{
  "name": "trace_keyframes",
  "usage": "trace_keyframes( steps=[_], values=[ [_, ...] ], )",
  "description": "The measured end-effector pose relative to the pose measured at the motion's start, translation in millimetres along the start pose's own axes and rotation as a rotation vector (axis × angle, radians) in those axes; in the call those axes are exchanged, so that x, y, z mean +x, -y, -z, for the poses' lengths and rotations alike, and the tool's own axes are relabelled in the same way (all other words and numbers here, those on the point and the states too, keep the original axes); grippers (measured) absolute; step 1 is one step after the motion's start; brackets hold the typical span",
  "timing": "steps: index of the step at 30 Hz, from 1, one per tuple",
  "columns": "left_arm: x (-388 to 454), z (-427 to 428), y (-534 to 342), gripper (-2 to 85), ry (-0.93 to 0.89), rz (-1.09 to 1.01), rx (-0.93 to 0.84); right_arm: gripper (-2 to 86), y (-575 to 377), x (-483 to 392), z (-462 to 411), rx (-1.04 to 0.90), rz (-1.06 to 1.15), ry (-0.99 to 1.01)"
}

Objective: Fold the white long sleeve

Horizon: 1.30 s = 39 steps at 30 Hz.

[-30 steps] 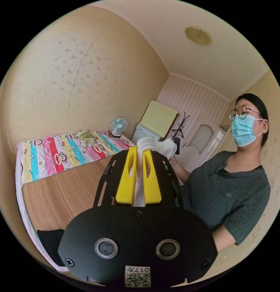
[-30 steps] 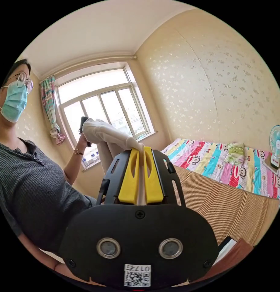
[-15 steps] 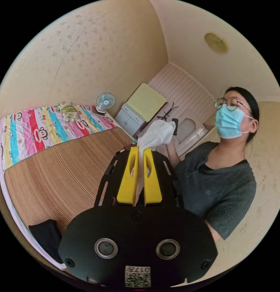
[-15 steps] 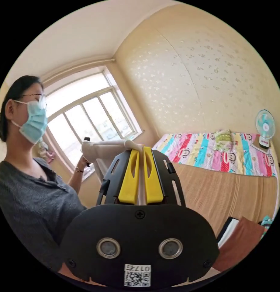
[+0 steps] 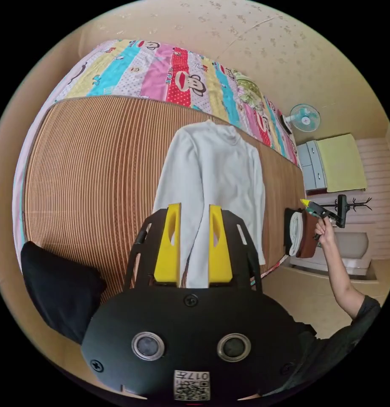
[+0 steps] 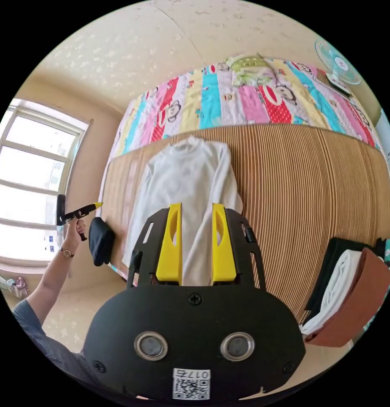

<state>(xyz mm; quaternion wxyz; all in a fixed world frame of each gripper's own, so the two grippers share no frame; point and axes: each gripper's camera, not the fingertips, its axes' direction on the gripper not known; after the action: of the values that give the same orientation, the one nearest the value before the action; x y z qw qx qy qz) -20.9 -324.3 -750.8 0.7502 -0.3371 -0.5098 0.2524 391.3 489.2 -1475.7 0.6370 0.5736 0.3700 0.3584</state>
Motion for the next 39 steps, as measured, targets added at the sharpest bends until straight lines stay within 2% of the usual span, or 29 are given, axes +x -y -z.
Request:
trace_keyframes(
  steps=[4, 6, 8, 10, 11, 12, 13, 15, 17, 19, 22, 24, 25, 27, 30, 32, 33, 35, 37, 39],
  values=[
    [-17.3, -50.0, -64.5, 12.3, 0.092, 0.061, 0.005, 13.5, -63.1, 13.5, -132.0, -0.197, -0.039, 0.032],
    [-14.7, -72.0, -86.9, 13.1, 0.170, 0.086, -0.002, 13.6, -81.8, 5.7, -169.7, -0.242, -0.028, 0.044],
    [-9.0, -89.1, -94.1, 12.2, 0.223, 0.084, -0.025, 12.6, -95.0, -9.4, -198.1, -0.279, 0.016, -0.013],
    [1.5, -89.4, -99.8, 9.5, 0.267, 0.052, 0.009, 7.0, -98.6, -33.7, -204.1, -0.250, 0.115, -0.217],
    [5.0, -88.0, -98.5, 5.4, 0.213, 0.013, -0.046, 5.0, -96.6, -37.2, -203.7, -0.265, 0.140, -0.235],
    [4.4, -82.4, -93.7, 3.1, 0.120, -0.024, -0.141, 4.0, -91.4, -40.0, -194.6, -0.280, 0.185, -0.225],
    [3.6, -73.8, -92.3, 3.0, 0.088, -0.043, -0.162, 3.3, -84.2, -37.3, -174.2, -0.279, 0.223, -0.178],
    [-8.0, -6.0, -92.6, 2.8, 0.111, -0.041, -0.050, 2.9, -69.9, -20.8, -122.3, -0.214, 0.243, -0.080],
    [-28.5, 48.5, -91.4, 3.1, 0.147, 0.045, 0.047, 2.7, -54.5, 13.3, -56.5, -0.083, 0.193, 0.008],
    [-49.3, 94.9, -95.4, 3.7, 0.206, 0.156, 0.147, 2.9, -44.8, 81.7, 40.4, 0.186, -0.120, -0.133],
    [-53.5, 131.9, -121.5, 4.1, 0.324, 0.332, 0.326, 4.0, -75.7, 143.4, 115.1, 0.461, -0.501, -0.370],
    [-19.2, 115.5, -141.3, 5.1, 0.322, 0.303, 0.393, 5.0, -95.8, 152.8, 114.2, 0.494, -0.618, -0.404],
    [-7.3, 105.8, -145.0, 5.9, 0.317, 0.290, 0.394, 6.1, -103.4, 147.7, 98.2, 0.481, -0.611, -0.333],
    [46.8, 52.1, -148.5, 8.7, 0.243, 0.168, 0.343, 6.8, -104.2, 122.2, 54.4, 0.394, -0.532, -0.252],
    [116.0, -20.5, -131.5, 8.2, 0.206, -0.045, 0.188, 7.2, -88.4, 40.2, -49.0, 0.167, -0.237, -0.177],
    [146.7, -54.4, -119.7, 7.6, 0.211, -0.122, 0.133, 7.3, -76.0, -16.9, -107.8, 0.034, -0.040, -0.228],
    [161.6, -74.1, -110.9, 7.6, 0.204, -0.169, 0.076, 7.3, -69.7, -53.9, -139.3, -0.004, 0.096, -0.328],
    [175.0, -97.7, -103.6, 7.5, 0.257, -0.181, 0.009, 7.6, -60.3, -90.4, -171.7, -0.004, 0.213, -0.445],
    [180.1, -119.5, -103.0, 7.1, 0.358, -0.136, -0.063, 8.5, -38.3, -102.3, -203.8, -0.127, 0.274, -0.334],
    [187.7, -132.1, -117.6, 6.7, 0.416, -0.137, -0.028, 9.3, -30.7, -95.5, -232.3, -0.262, 0.276, -0.296]
  ],
)
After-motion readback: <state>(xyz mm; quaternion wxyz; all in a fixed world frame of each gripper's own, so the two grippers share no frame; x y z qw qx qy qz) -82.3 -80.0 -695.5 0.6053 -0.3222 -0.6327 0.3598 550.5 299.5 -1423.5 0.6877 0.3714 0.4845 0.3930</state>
